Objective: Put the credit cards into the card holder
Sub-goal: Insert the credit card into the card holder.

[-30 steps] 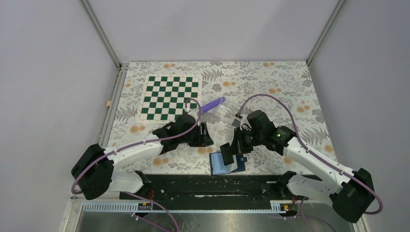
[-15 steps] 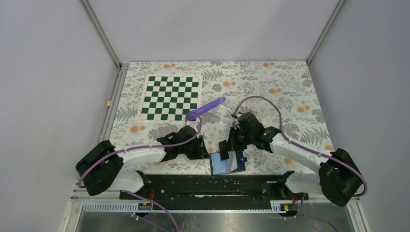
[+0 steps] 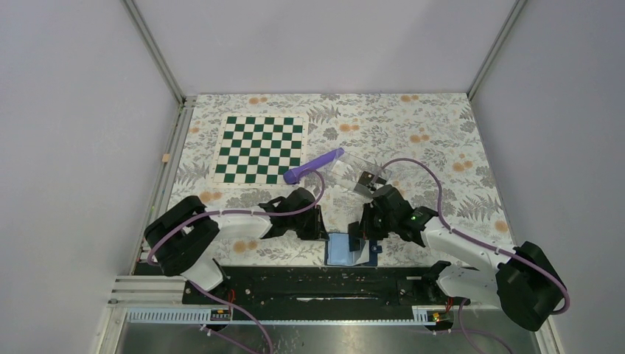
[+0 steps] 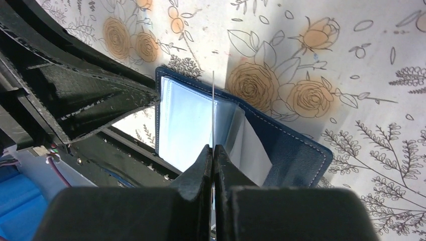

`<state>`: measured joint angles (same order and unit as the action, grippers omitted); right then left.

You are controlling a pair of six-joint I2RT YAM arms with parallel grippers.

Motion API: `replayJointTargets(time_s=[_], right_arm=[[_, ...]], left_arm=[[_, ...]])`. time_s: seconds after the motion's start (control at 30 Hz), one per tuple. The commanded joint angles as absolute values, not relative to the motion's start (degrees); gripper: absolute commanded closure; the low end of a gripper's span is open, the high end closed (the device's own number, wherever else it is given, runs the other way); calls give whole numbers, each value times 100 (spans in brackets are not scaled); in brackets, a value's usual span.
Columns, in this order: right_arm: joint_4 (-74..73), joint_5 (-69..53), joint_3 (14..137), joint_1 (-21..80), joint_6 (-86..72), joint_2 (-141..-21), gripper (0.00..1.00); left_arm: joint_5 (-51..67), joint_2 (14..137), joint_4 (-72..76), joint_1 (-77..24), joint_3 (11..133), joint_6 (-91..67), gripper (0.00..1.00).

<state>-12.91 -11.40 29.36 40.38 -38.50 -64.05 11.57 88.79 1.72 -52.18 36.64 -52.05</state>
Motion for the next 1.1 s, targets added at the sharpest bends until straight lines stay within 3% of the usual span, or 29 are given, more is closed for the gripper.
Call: replayJointTargets(time_s=[0.0, 0.37, 0.8, 1.07], right_arm=[[-1128, -1069, 2758, 3881, -3953, -6149, 100], [-368, -1656, 2026, 3419, -4584, -5977, 100], [412, -1966, 1733, 3283, -4912, -6203, 100], [1398, -2382, 1656, 3287, -5259, -7022, 100]], left_arm=[[915, 9123, 9, -5242, 3666, -5138, 83], [751, 9057, -172, -5279, 3498, -5296, 100], [530, 8787, -288, -5281, 3219, -5440, 100], [345, 8402, -340, -5275, 2887, -5666, 100]])
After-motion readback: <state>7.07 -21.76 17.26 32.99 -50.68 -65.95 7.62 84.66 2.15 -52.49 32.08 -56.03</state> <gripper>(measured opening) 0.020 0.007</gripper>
